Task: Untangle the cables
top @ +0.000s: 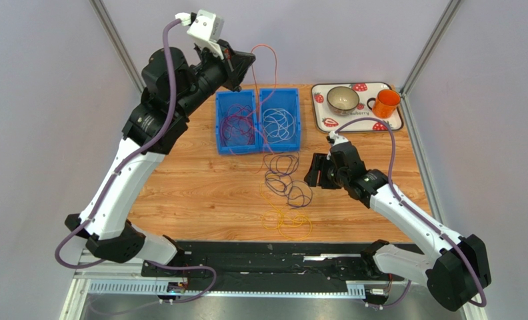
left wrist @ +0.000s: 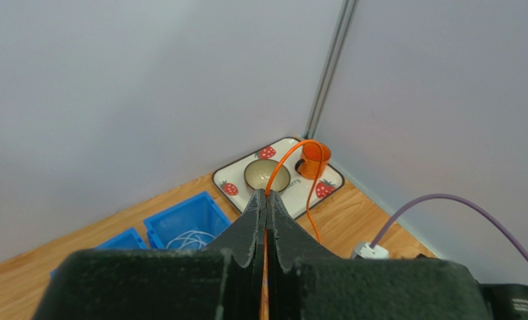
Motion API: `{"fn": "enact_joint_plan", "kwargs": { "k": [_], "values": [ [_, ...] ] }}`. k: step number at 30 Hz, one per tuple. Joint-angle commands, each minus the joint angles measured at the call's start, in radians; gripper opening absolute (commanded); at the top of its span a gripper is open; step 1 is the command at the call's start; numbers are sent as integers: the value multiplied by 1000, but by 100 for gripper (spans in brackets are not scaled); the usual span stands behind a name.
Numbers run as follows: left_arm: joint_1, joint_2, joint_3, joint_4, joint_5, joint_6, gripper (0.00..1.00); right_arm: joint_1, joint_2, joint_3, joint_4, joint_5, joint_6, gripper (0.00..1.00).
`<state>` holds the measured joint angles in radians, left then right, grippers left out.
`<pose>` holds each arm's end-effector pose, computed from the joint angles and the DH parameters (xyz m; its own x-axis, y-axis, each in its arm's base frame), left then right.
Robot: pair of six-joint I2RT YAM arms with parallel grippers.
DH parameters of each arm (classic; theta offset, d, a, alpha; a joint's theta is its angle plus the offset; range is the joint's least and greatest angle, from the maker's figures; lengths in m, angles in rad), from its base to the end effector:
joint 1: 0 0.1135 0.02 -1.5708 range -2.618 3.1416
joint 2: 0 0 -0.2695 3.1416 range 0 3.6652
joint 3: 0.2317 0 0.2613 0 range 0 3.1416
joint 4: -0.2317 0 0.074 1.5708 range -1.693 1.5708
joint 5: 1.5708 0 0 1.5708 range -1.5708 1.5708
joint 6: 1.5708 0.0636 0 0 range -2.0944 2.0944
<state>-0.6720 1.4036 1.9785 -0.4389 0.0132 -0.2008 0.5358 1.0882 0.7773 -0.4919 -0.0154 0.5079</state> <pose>0.2282 -0.1826 0.5865 -0.0222 -0.2372 -0.9712 0.6412 0.7420 -0.1959 0.2153 0.1290 0.2326 -0.7932 0.0946 -0.6016 -0.1533 0.9251 0.3475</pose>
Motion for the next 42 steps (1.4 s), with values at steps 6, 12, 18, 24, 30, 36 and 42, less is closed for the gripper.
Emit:
{"fn": "enact_joint_plan", "kwargs": {
  "k": [6,12,18,24,30,36,42],
  "values": [
    [155,100,79,80,79,-52,0,4,-60,-19,-14,15,-19,61],
    [245,136,85,120,122,-100,0,4,-77,-30,-16,15,-23,61],
    [314,196,154,115,177,-132,0,6,-71,-38,-10,15,-28,61],
    [365,251,252,104,238,-173,0,6,-59,-42,4,9,-26,61],
    [405,253,290,143,245,-186,0,4,-44,-49,16,3,-25,61],
    [446,276,316,140,278,-213,0,4,-34,-52,27,-3,-23,61],
    [466,270,244,173,277,-210,0,4,-24,-53,33,-8,-22,61]
  ]
}}
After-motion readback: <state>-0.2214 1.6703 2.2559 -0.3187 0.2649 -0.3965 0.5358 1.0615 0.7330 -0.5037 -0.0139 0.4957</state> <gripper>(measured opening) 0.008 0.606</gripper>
